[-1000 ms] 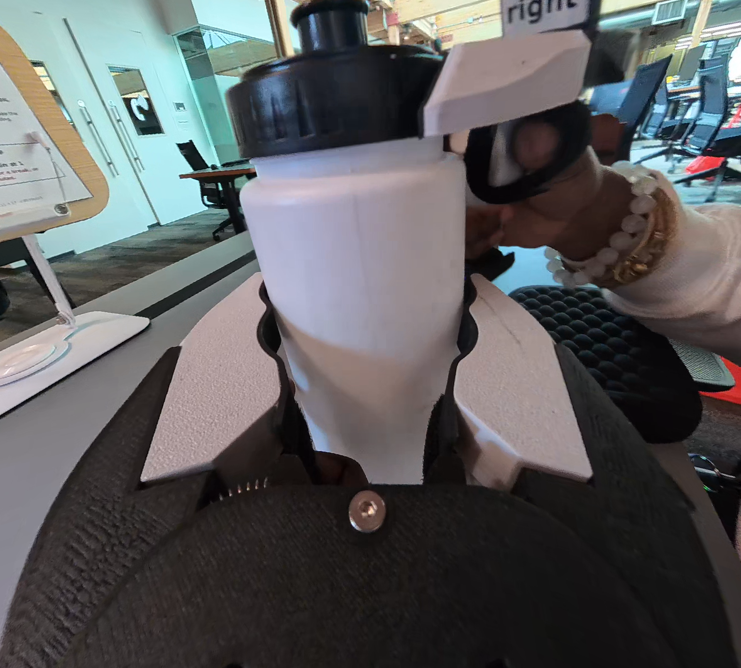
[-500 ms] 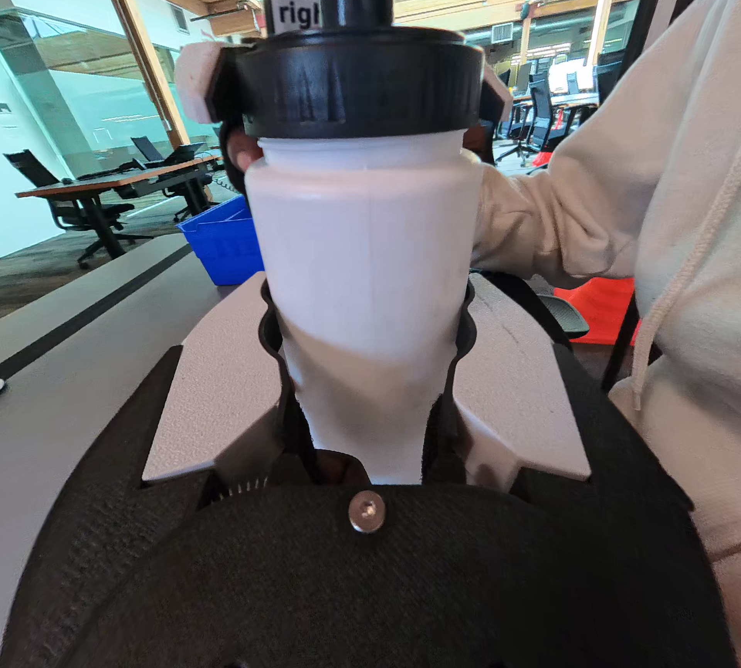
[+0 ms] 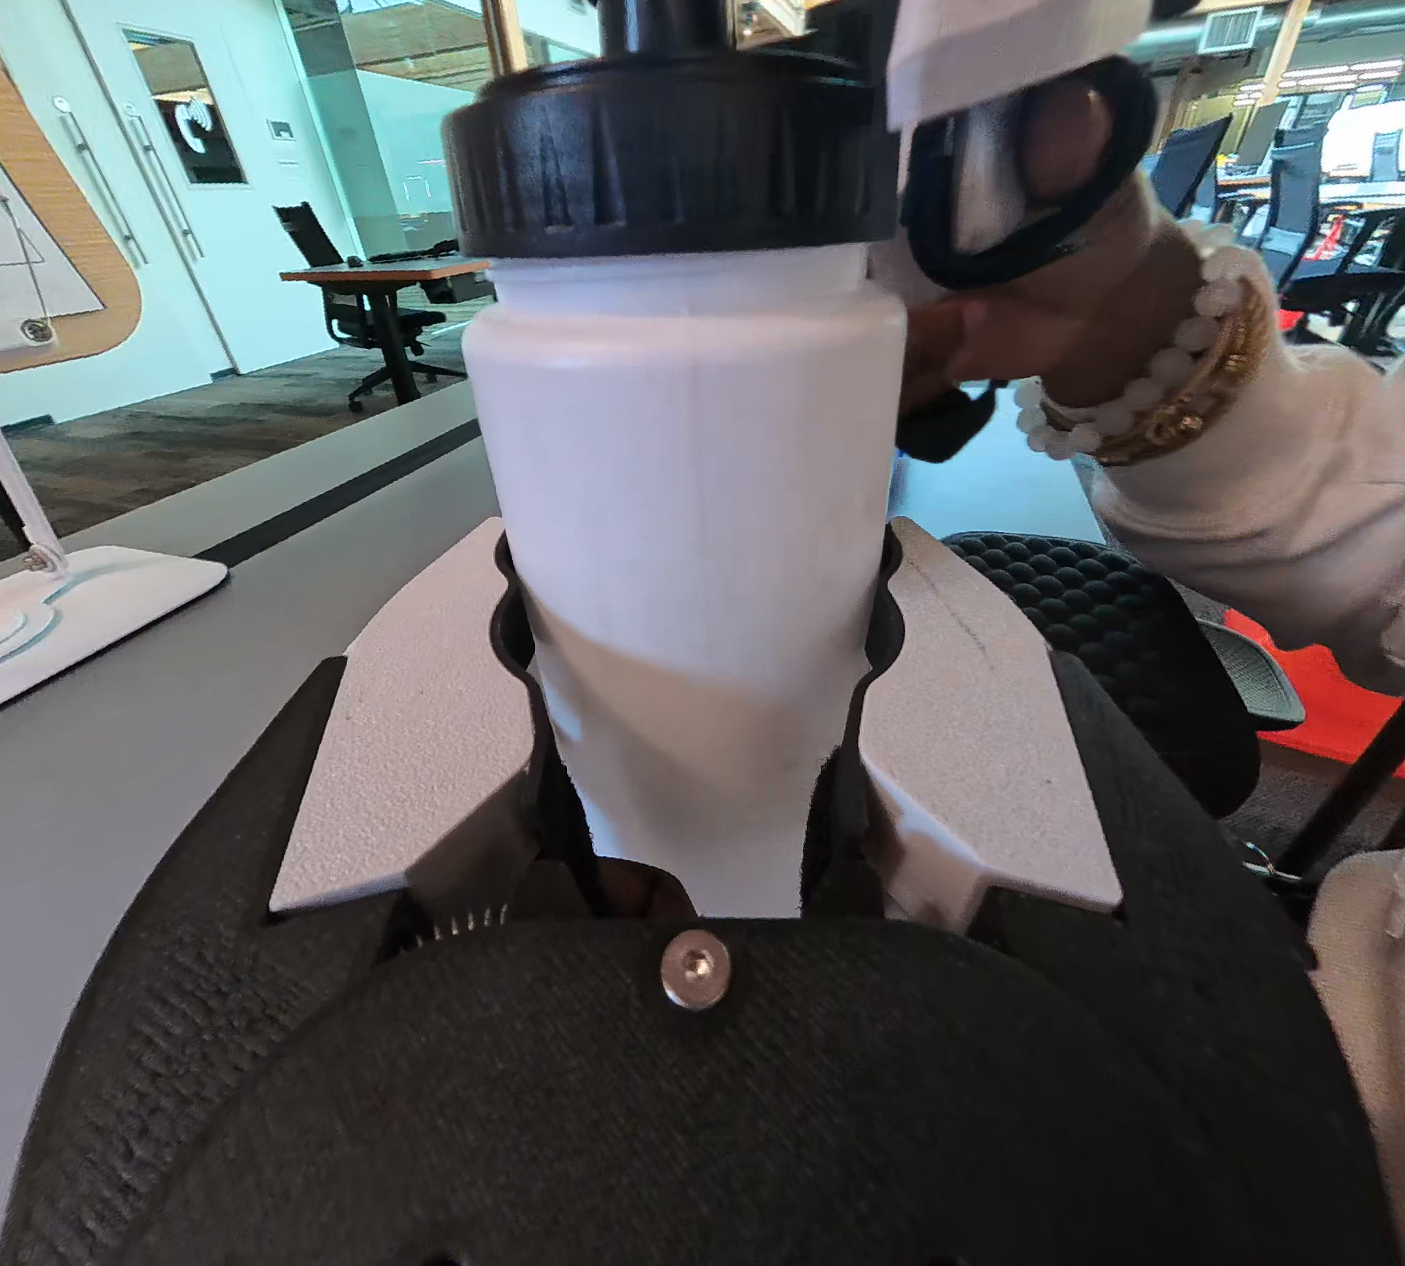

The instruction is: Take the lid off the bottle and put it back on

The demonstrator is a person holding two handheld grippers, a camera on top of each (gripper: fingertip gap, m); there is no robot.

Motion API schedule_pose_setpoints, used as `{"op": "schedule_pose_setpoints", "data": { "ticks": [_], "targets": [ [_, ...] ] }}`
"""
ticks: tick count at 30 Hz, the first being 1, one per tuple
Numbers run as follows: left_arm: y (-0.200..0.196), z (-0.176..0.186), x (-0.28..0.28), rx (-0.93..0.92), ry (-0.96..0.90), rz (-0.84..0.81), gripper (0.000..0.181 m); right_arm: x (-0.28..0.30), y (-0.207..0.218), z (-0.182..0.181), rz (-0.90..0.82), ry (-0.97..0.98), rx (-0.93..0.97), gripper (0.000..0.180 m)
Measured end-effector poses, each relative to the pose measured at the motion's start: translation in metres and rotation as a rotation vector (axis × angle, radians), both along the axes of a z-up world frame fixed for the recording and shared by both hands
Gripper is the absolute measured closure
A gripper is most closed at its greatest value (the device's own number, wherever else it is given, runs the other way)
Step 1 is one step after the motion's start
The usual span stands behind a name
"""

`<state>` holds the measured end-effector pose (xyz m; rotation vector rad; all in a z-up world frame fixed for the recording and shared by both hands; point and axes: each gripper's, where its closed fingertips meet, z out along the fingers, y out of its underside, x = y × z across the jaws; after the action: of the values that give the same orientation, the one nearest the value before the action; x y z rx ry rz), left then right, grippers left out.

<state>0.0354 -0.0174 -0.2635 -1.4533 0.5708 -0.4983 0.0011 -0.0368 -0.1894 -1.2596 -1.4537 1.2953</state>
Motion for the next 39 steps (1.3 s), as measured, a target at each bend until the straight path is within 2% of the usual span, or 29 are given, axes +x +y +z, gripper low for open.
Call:
{"op": "schedule_pose_setpoints", "data": {
  "ticks": [1,5,12,16,19,24,27,29,33,39],
  "targets": [
    [0.0,0.0,0.0,-0.003,-0.003,0.002,0.093,0.0,-0.002,-0.003,-0.004,-0.018,0.003,0.103],
    [-0.003,0.0,0.002,0.001,0.01,-0.039,0.093,0.003,-0.009,-0.004,0.082,-0.038,0.06,0.106],
    [-0.02,0.0,0.019,0.007,0.013,-0.228,0.093,0.021,-0.029,-0.004,0.546,-0.03,0.117,0.107],
    [-0.026,-0.001,0.024,0.0,0.0,-0.284,0.093,0.029,-0.037,-0.005,0.734,-0.089,0.165,0.106],
    [-0.02,-0.001,0.018,-0.023,-0.029,-0.234,0.093,0.022,-0.029,-0.007,0.696,-0.173,0.143,0.101],
    [-0.014,-0.001,0.014,-0.018,-0.019,-0.158,0.093,0.017,-0.016,-0.006,0.394,-0.322,0.207,0.077],
    [-0.012,-0.001,0.013,-0.018,-0.012,-0.134,0.093,0.013,-0.014,-0.003,0.226,-0.406,0.19,0.087],
    [-0.011,-0.001,0.013,-0.021,-0.005,-0.129,0.093,0.011,-0.014,-0.006,0.174,-0.453,0.196,0.096],
    [-0.013,-0.001,0.013,-0.02,-0.002,-0.146,0.093,0.009,-0.019,-0.016,0.217,-0.504,0.293,0.103],
    [-0.024,0.0,0.02,0.008,0.015,-0.245,0.093,0.019,-0.038,-0.013,0.629,-0.369,0.43,0.103]
  ]
}}
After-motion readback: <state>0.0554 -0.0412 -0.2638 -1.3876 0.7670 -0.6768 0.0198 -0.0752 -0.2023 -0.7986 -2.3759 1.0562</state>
